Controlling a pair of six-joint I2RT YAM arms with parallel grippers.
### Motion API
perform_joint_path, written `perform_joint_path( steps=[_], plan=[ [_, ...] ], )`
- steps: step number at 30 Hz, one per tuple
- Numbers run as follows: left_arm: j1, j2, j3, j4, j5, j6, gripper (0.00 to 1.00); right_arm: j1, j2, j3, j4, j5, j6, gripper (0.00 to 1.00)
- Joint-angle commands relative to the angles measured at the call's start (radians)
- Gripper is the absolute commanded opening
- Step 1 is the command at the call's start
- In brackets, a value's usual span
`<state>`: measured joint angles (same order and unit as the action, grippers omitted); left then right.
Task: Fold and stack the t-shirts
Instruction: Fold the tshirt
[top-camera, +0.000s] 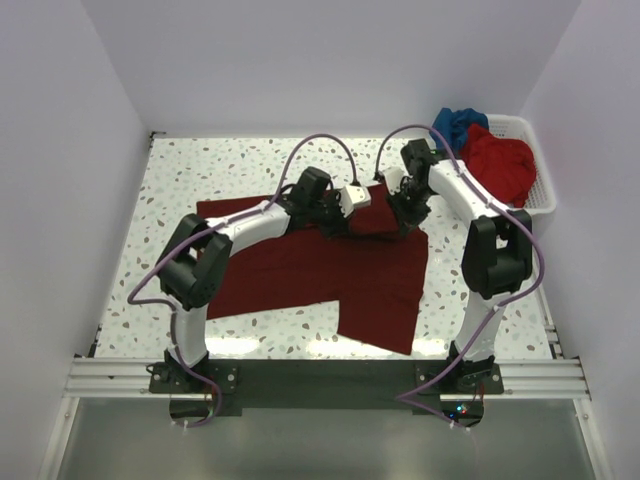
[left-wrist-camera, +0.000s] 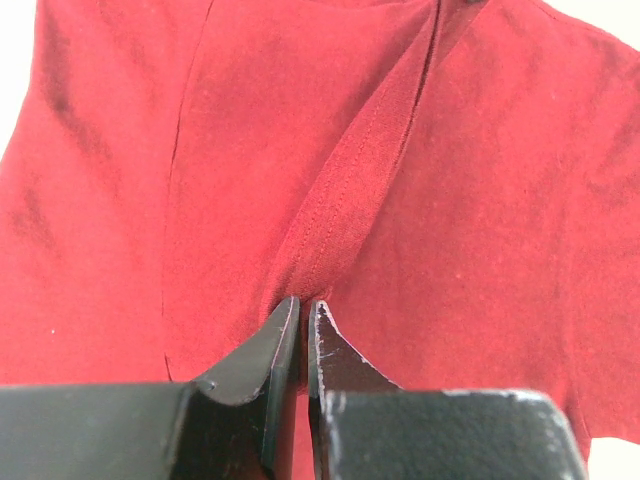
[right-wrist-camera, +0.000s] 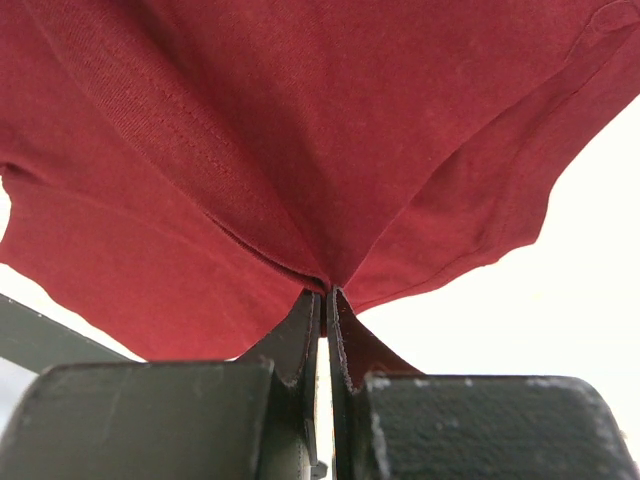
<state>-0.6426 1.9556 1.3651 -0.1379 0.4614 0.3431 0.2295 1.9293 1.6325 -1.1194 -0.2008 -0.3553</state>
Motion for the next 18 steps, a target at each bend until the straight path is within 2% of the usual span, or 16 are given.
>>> perform_joint_path(
  steps=[1, 18],
  plan=[
    [0.009, -0.061, -0.018, 0.021, 0.007, 0.023, 0.0, 0.011, -0.078, -0.014, -0.03, 0.005, 0.024, 0.0],
    [0.015, -0.08, -0.052, 0.017, 0.022, 0.042, 0.0, 0.036, -0.095, -0.068, -0.026, 0.017, 0.035, 0.0]
  ],
)
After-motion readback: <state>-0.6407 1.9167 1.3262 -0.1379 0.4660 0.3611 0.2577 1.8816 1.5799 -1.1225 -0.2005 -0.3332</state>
